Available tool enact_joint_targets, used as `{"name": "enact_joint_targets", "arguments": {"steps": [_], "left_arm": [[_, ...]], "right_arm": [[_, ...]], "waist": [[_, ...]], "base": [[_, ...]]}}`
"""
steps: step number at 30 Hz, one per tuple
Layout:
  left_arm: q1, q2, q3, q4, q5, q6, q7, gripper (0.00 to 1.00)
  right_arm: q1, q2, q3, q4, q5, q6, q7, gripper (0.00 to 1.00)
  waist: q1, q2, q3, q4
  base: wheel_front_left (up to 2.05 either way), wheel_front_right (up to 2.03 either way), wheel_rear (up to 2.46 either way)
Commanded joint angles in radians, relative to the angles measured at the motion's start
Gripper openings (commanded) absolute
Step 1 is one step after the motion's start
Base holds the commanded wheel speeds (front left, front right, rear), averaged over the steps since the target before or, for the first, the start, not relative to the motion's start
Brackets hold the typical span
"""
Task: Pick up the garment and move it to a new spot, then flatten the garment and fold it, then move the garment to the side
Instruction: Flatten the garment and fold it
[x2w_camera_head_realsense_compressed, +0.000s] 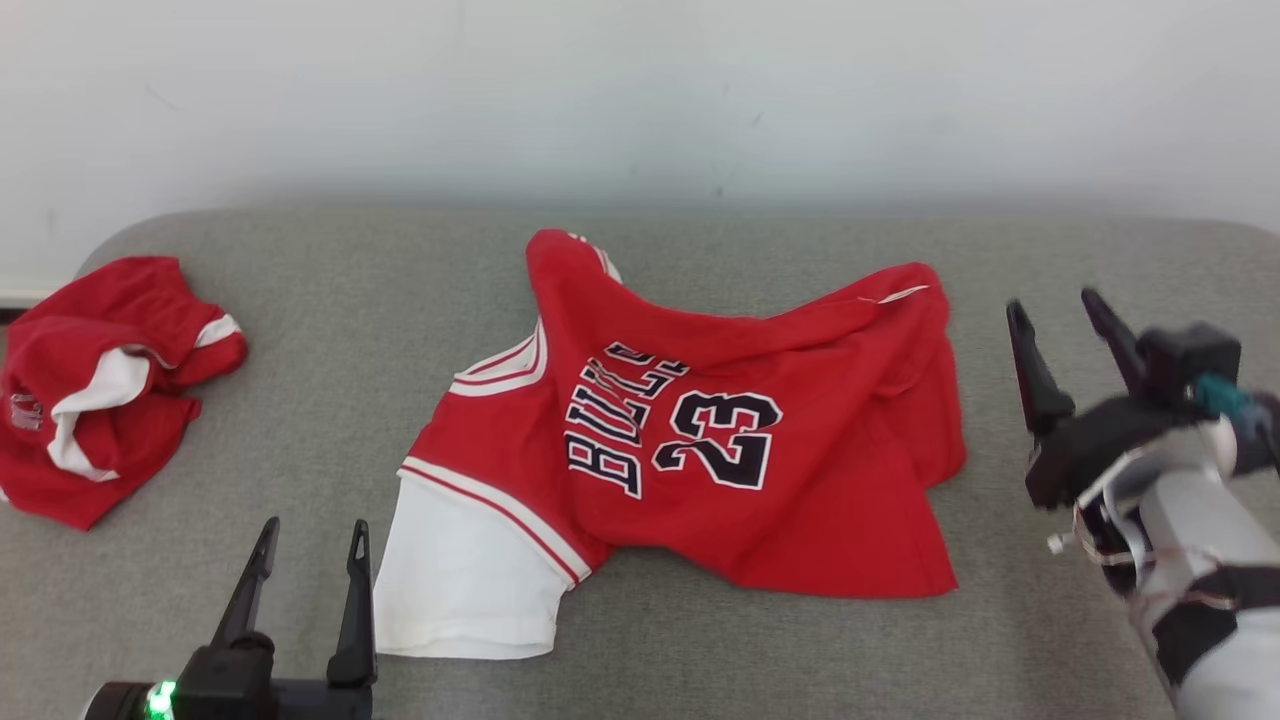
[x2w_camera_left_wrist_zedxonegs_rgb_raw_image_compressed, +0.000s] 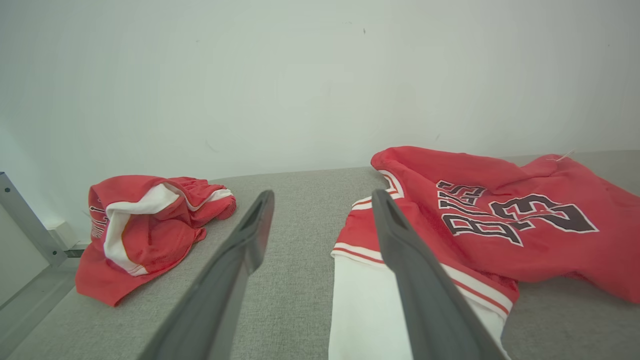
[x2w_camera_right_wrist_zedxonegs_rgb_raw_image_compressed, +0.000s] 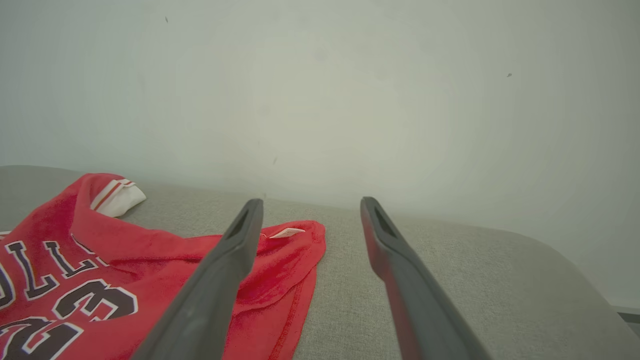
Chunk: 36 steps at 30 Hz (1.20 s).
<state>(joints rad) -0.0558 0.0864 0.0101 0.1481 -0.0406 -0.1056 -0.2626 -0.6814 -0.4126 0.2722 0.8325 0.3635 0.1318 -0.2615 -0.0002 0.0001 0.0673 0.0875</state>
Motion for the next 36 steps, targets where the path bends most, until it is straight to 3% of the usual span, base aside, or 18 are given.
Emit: {"name": "enact_joint_targets", "arguments": {"steps": [1, 14, 32, 33, 34, 35, 36], "left_arm": [[0.024, 0.002, 0.007, -0.011, 0.002, 0.007, -0.003, 1.0], [0.064, -0.007, 0.037, -0.034, 0.007, 0.013, -0.003, 1.0], [0.041, -0.021, 0.02, -0.031, 0.012, 0.011, -0.003, 1.0], [0.043, -0.021, 0.021, -0.03, 0.013, 0.011, -0.003, 1.0], [0.045, -0.021, 0.022, -0.031, 0.013, 0.011, -0.003, 1.0], [0.046, -0.022, 0.023, -0.031, 0.014, 0.012, -0.003, 1.0], [0.048, -0.023, 0.024, -0.031, 0.014, 0.013, -0.003, 1.0]], "right_arm": [[0.06, -0.004, -0.012, -0.043, 0.0, -0.002, -0.005, 1.0], [0.46, 0.091, -0.086, -0.336, -0.031, -0.002, -0.005, 1.0], [0.432, 0.117, -0.004, -0.186, -0.001, -0.002, 0.063, 1.0], [0.428, 0.121, 0.001, -0.172, 0.006, -0.002, 0.066, 0.49], [0.423, 0.12, 0.008, -0.161, 0.011, -0.002, 0.063, 0.31], [0.417, 0.118, 0.011, -0.153, 0.018, -0.002, 0.057, 0.0], [0.414, 0.118, 0.017, -0.147, 0.023, -0.002, 0.05, 0.0]], "waist": [[0.0002, -0.0001, -0.027, -0.029], [0.0002, -0.0001, -0.034, -0.044], [0.0002, -0.0001, 0.0, 0.015], [0.0002, -0.0001, 0.001, 0.016], [0.0002, -0.0001, 0.001, 0.017], [0.0002, -0.0001, 0.001, 0.017], [0.0002, -0.0001, -0.001, 0.016]], "base": [[0.0, 0.0, 0.0], [0.0, 0.0, 0.0], [0.0, 0.0, 0.0], [0.0, 0.0, 0.0], [0.0, 0.0, 0.0], [0.0, 0.0, 0.0], [0.0, 0.0, 0.0]]}}
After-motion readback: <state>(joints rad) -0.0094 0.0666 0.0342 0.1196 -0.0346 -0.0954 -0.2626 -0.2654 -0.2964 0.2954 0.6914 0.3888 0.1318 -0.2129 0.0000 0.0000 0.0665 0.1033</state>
